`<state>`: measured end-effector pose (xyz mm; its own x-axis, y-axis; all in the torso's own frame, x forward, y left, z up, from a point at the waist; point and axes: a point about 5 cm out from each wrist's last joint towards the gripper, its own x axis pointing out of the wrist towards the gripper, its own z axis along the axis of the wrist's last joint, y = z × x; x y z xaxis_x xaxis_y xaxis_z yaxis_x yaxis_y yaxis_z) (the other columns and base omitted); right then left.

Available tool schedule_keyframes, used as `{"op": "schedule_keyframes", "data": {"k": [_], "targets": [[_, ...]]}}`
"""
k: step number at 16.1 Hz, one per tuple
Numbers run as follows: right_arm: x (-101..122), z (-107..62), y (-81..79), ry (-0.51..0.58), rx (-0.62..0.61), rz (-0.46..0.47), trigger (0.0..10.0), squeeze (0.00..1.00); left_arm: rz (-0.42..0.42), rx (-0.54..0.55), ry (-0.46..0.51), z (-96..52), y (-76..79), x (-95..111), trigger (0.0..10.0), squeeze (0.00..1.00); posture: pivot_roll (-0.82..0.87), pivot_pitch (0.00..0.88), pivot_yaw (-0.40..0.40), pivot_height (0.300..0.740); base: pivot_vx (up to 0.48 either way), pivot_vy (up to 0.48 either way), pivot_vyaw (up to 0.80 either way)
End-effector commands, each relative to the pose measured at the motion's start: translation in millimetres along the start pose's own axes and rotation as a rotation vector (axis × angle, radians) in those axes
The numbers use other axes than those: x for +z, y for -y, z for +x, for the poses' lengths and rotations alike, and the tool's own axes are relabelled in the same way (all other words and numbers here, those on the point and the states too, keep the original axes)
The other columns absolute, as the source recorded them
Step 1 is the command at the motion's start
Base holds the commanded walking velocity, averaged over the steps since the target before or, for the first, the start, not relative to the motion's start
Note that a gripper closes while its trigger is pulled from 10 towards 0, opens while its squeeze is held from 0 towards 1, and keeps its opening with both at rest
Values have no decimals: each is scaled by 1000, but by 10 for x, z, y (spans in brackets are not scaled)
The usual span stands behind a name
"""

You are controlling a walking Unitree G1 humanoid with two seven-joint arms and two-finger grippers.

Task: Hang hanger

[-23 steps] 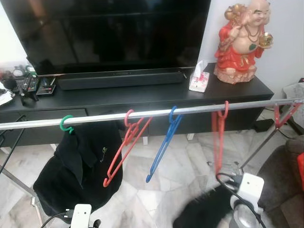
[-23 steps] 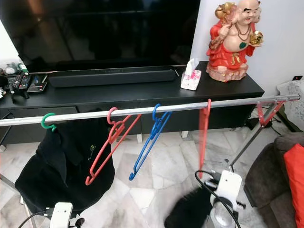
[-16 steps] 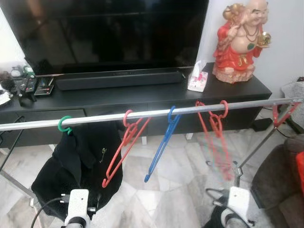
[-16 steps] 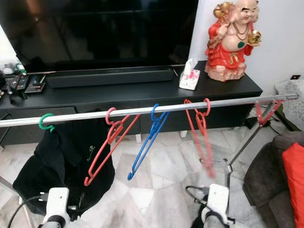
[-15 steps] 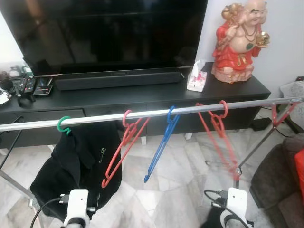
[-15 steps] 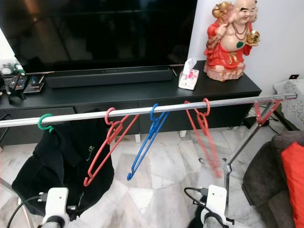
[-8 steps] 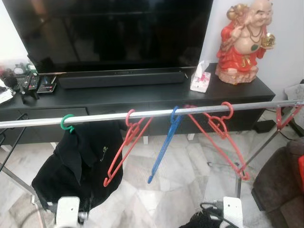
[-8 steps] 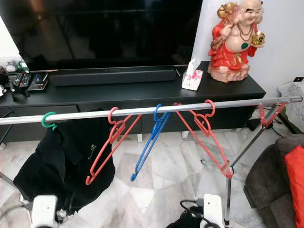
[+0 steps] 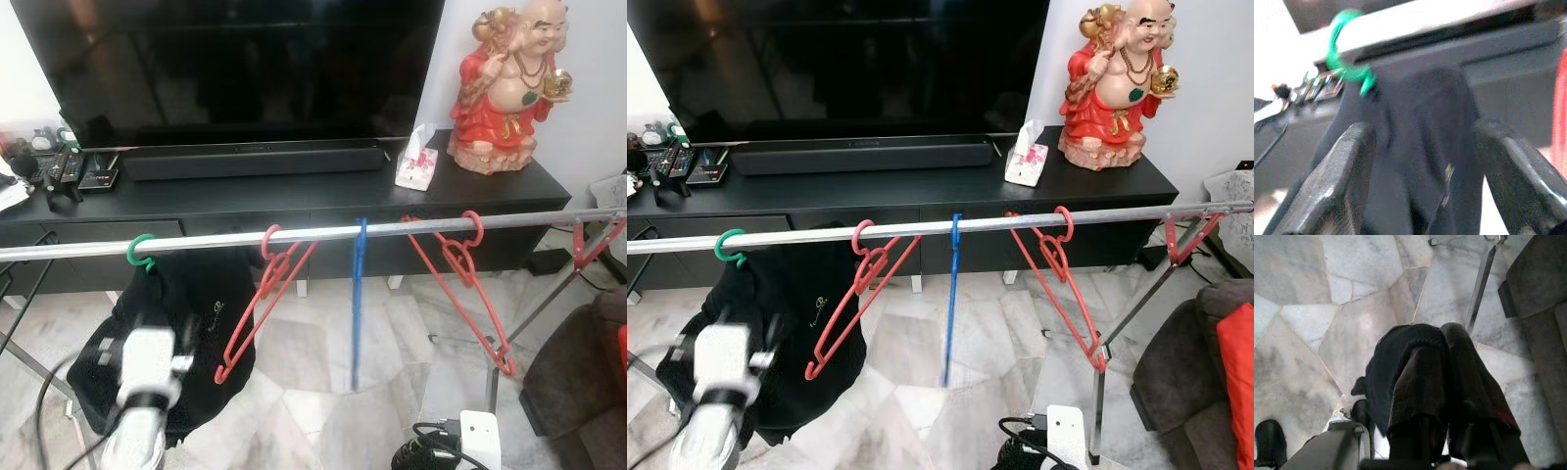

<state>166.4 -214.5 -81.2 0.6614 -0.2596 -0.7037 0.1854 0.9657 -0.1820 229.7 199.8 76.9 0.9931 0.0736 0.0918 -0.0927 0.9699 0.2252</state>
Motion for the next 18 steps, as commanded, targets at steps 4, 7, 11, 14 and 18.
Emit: {"op": "schedule_keyframes", "data": {"k": [4,7,11,14,18], "targets": [[-76,-16,41,-36,-4,-10,10000,0,22,-70,-16,44,128,56,10000,0,-27,0,-19,740,0,-68,0],[3,4,89,9,-17,0,10000,0,23,-60,-31,30,86,44,10000,0,-18,0,-22,740,0,-300,0],[277,58,123,143,-59,-54,10000,0,27,-87,-47,34,115,29,10000,0,-27,0,-16,740,0,-299,0],[282,59,57,139,-41,-56,10000,0,24,-81,-39,70,97,62,10000,0,-18,0,-16,740,0,-279,0],[239,38,-12,139,-26,-64,10000,0,25,-101,-37,88,70,93,10000,0,-19,0,-8,740,0,0,0]]}}
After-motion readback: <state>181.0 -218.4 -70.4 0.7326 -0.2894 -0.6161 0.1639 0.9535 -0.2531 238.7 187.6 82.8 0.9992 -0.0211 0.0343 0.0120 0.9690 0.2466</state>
